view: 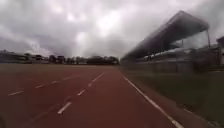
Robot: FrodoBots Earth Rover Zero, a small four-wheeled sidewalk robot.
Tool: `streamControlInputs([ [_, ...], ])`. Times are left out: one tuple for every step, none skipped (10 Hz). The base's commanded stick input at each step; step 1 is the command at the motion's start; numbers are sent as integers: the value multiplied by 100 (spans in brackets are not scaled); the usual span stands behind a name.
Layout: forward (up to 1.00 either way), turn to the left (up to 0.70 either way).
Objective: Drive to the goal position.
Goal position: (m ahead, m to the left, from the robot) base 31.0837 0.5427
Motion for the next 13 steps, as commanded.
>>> streamControlInputs([
  [70,0],
  [70,0],
  [70,0],
  [70,0],
  [70,0],
  [70,0],
  [70,0],
  [70,2],
  [70,7],
  [70,24],
  [70,21],
  [70,17],
  [70,7],
])
